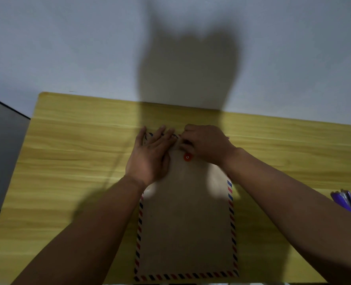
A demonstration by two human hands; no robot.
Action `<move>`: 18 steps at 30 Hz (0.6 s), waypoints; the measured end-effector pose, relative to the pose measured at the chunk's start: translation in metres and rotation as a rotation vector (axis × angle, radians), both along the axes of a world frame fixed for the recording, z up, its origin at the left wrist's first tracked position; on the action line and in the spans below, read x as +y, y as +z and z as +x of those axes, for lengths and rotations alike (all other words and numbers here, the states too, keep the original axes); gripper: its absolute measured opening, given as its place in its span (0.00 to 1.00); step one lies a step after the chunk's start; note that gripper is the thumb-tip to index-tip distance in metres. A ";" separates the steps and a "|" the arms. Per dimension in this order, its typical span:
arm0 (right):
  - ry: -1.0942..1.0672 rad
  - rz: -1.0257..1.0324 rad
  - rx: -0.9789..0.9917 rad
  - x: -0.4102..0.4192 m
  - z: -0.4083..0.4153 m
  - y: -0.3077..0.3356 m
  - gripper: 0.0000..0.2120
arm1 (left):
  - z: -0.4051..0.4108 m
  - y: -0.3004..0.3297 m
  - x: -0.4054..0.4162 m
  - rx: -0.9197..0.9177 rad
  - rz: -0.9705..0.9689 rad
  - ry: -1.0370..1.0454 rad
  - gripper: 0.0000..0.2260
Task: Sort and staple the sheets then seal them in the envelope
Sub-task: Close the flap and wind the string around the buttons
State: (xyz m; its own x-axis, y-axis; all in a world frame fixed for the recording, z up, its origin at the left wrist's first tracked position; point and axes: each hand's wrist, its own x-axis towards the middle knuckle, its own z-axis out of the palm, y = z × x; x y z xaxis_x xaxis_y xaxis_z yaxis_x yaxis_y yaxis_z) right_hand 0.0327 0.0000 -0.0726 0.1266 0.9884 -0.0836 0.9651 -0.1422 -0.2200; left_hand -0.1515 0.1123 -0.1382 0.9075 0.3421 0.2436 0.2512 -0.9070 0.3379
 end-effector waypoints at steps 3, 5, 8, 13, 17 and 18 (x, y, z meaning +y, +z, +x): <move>-0.069 0.010 0.053 0.003 0.004 -0.005 0.14 | 0.000 0.001 0.000 -0.001 -0.016 -0.006 0.23; -0.121 0.045 0.076 0.004 0.006 -0.008 0.13 | -0.001 0.000 0.001 0.001 -0.028 -0.009 0.23; -0.300 0.146 0.163 -0.003 0.004 -0.010 0.12 | -0.001 0.001 0.000 -0.006 -0.032 -0.014 0.22; -0.582 0.026 -0.019 -0.041 0.010 -0.011 0.19 | 0.000 0.003 -0.003 -0.028 -0.043 -0.010 0.20; -0.714 -0.099 0.223 -0.062 0.022 0.005 0.20 | 0.000 0.004 -0.004 -0.021 -0.047 -0.006 0.21; -0.754 -0.113 0.328 -0.065 0.026 0.009 0.18 | 0.000 0.004 -0.004 -0.015 -0.040 -0.005 0.21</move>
State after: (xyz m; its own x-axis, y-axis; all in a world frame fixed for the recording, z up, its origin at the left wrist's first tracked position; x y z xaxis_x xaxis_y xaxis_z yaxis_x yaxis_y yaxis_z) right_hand 0.0583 -0.0652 -0.0636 0.7039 0.6315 -0.3252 0.4915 -0.7635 -0.4188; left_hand -0.1513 0.1081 -0.1339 0.9056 0.3472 0.2436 0.2410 -0.8939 0.3779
